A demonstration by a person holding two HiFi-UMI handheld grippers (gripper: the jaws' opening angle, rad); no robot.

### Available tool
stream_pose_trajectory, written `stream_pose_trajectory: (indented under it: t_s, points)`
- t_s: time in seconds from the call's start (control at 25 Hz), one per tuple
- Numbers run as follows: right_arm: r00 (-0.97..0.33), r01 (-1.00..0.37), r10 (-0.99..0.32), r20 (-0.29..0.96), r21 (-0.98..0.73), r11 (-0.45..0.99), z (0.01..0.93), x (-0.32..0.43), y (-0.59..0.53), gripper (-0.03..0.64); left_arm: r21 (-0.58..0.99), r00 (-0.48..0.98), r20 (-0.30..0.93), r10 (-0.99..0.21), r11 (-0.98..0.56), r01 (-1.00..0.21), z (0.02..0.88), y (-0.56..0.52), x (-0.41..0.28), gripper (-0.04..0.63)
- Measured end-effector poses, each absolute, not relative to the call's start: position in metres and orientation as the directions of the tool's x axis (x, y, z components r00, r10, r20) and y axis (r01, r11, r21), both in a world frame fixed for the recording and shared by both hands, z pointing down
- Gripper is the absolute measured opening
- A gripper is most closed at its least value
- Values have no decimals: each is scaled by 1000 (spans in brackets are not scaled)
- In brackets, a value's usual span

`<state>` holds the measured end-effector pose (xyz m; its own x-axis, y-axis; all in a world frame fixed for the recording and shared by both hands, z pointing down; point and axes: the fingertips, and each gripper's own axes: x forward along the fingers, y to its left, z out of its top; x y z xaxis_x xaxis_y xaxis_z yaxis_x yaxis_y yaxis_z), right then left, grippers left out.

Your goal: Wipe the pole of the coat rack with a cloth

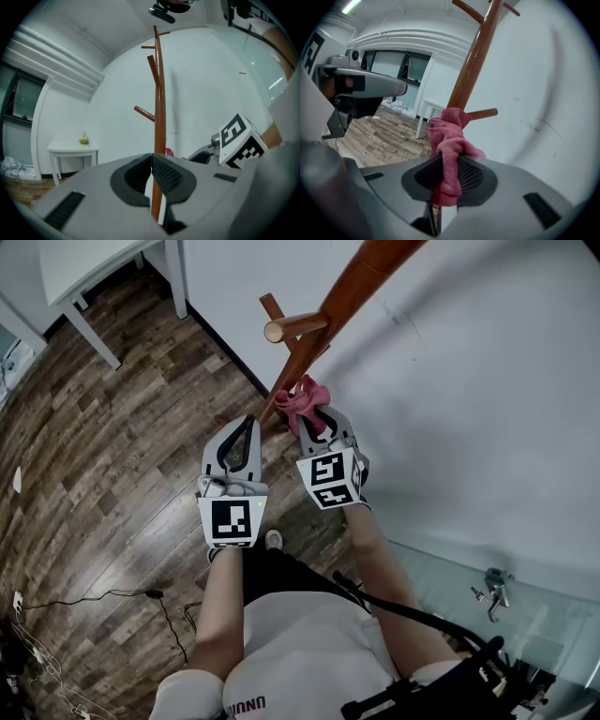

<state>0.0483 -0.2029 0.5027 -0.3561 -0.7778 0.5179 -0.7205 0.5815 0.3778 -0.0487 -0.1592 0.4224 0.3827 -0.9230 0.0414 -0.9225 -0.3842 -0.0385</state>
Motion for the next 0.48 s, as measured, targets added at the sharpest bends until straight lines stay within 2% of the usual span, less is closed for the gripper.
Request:
stream_pose_trajectory:
  t_s: [0.48]
  points:
    - [-329,-736,-791,515,385,557,499,60,-198,84,-36,398,33,-917,-399,-916,420,-155,-44,15]
